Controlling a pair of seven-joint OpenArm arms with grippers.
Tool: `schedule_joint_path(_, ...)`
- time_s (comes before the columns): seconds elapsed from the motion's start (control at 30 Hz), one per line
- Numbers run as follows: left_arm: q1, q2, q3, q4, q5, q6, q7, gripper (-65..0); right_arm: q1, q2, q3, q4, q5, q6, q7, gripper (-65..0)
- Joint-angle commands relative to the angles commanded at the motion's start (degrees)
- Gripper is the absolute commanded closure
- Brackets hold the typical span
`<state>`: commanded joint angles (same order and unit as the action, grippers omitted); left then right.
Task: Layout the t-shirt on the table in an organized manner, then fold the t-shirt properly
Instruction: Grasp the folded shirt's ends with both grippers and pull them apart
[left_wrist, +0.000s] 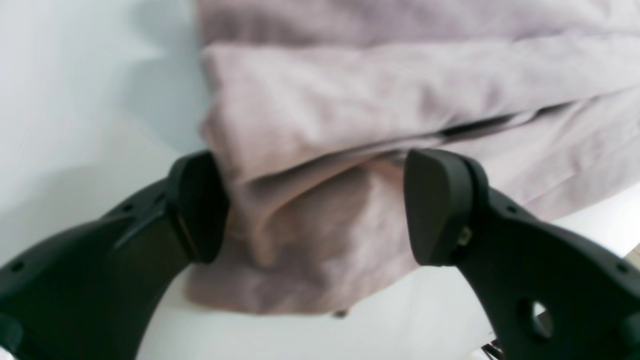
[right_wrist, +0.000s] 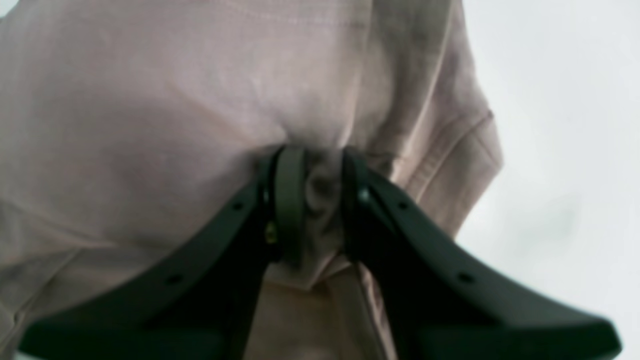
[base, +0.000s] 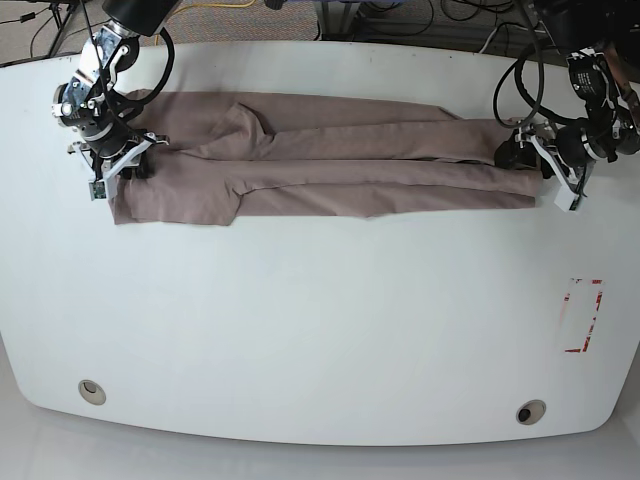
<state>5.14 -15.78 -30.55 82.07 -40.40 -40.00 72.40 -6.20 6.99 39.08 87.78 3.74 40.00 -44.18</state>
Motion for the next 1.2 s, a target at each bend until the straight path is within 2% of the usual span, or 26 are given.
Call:
schedule_joint_path(0.2,-0.18,0.26,0.0,-0.18,0.26,0.0,-0.35,-22.1,-0.09,-0.09,0.0,0.0,0.0,0.0,0.0,-11.7)
schedule_joint_path(0.3,-0.88,0.26,0.0,-0.26,0.35,0.0,-1.32,-13.9,-0.09,-0.09,0.0,0.0,0.0,0.0,0.0,-11.7)
schedule_joint_path(0.4,-1.05,0.26,-0.09,-0.35,0.44,0.0,-2.02,-8.9,-0.09,-0.09,0.0,0.0,0.0,0.0,0.0,-11.7)
schedule_joint_path(0.6,-1.14,0.26,-0.26,-0.09,0.35,0.0,-2.11,-5.4,-0.09,-0.09,0.0,0.0,0.0,0.0,0.0,-11.7)
schedule_joint_path(0.73,-1.23,0.26,-0.26,-0.09,0.26,0.0,-2.11,-6.0,-0.09,-0.09,0.0,0.0,0.0,0.0,0.0,-11.6)
schedule_joint_path(0.83,-1.23,0.26,-0.26,-0.26,0.18,0.0,-2.11,-10.4,-0.09,-0.09,0.0,0.0,0.0,0.0,0.0,-11.6)
schedule_joint_path(0.93,-1.23,0.26,-0.26,-0.35,0.09,0.0,-2.11,-19.0,-0.18,-0.09,0.0,0.0,0.0,0.0,0.0,-11.6)
schedule_joint_path(1.0,-1.23,0.26,-0.35,-0.35,0.09,0.0,-2.02,-28.2,-0.18,-0.09,0.0,0.0,0.0,0.0,0.0,-11.6)
schedule_joint_path(1.07,-1.23,0.35,-0.44,-0.35,0.0,0.0,-2.02,-34.2,-0.26,-0.09,0.0,0.0,0.0,0.0,0.0,-11.6)
schedule_joint_path(1.13,-1.23,0.35,-0.44,-0.35,0.0,0.0,-2.02,-38.8,-0.26,-0.09,0.0,0.0,0.0,0.0,0.0,-11.6)
schedule_joint_path(1.2,-1.14,0.35,-0.44,-0.35,-0.09,0.0,-2.02,-39.9,-0.26,-0.09,0.0,0.0,0.0,0.0,0.0,-11.6)
